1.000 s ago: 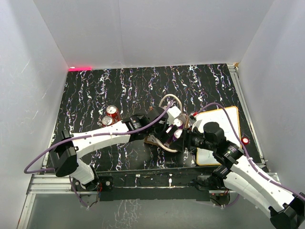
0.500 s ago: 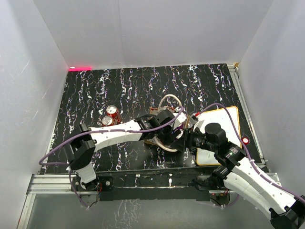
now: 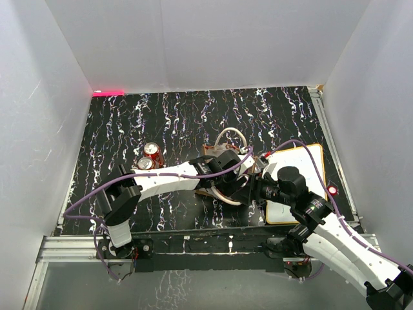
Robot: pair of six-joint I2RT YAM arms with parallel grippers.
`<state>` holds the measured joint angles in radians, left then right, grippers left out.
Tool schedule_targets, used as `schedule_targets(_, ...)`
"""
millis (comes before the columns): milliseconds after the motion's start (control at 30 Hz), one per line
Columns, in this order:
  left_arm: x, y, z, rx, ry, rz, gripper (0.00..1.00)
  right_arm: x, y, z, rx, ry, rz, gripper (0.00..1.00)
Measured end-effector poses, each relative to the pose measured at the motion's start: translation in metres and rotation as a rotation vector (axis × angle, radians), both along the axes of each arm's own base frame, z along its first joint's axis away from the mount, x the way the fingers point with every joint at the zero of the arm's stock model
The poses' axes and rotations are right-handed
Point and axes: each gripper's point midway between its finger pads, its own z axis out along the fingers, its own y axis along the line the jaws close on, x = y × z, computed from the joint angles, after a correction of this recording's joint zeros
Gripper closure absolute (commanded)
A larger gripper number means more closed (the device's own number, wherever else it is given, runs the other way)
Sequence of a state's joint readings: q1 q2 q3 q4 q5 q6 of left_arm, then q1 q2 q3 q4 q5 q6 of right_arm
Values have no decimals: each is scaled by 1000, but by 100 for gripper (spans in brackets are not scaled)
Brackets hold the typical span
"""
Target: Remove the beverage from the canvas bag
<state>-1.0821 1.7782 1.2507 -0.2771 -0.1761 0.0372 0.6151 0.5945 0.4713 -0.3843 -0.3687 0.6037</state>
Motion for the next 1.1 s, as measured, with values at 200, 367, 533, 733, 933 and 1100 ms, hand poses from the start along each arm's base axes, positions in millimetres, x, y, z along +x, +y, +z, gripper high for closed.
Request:
schedule_targets(200,-1,1,2,8,5,3,70,0,0,0,-1,0,-2,48)
schedule_targets(367,-1,3,5,22,8,7,82,0,0,0,-1,1,-3,48)
schedule_targets(533,1,4,20,6,-12,16,89,1,0,-1,-3,1,-4,49)
schedule_targets(733,5,9,69,-78,-76,42,97,1,-1,-1,-5,2,-6,48)
schedule_targets(933,9,12,134,-220,-166,72,100,1,-1,-1,-6,2,-8,48)
schedule_targets(1100,8,22,176,-316,-227,103,100,3,0,-2,-12,8,-10,48)
